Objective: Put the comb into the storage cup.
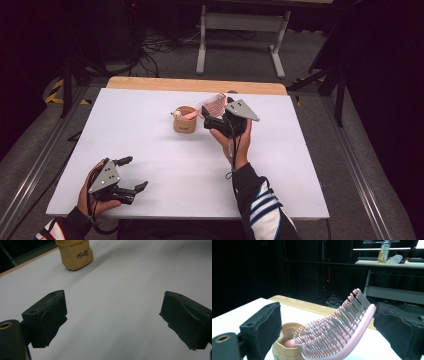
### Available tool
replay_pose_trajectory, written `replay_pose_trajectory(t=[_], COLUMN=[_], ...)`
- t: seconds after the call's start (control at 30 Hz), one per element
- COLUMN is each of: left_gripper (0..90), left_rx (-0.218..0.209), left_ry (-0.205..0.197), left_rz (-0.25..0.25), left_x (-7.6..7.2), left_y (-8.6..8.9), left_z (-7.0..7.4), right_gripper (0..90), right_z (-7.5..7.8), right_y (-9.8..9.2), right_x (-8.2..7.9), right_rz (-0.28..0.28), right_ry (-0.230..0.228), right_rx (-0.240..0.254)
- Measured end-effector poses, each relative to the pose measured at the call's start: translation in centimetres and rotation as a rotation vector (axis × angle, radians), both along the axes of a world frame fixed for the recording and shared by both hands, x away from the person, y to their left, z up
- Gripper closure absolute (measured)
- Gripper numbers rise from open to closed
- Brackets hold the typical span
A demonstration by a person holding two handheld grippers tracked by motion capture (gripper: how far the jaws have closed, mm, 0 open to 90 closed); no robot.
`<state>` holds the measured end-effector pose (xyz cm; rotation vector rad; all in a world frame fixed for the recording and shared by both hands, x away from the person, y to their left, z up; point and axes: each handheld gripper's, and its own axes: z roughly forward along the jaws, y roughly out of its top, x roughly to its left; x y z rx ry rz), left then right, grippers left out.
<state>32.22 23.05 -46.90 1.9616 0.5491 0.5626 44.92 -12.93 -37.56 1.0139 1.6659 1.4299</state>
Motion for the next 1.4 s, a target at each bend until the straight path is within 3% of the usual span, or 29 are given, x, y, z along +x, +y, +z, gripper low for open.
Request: replay_pose_trajectory(t=[0.5, 0.87, 1.4], left_gripper=[7.8, 7.8, 7.8], left_rx=[-0.001, 0.005, 0.008], left_ry=[0.0, -0.005, -0.009], left_rz=[0.003, 0.009, 0.013], left_x=[0.0, 0.0, 0.0], left_y=[0.0, 0.1, 0.0], left_z=[0.0, 0.0, 0.0], right_gripper=[9.2, 9.2, 9.4], right_z=[0.1, 0.6, 0.1], right_y=[-0.2, -0.7, -1.2], right_x=[-0.5, -1.5, -2.9], right_rz=[0.009, 0.015, 0.021], right_ry=[-0.016, -0.063, -0.094], right_rx=[-0.029, -0.091, -0.125])
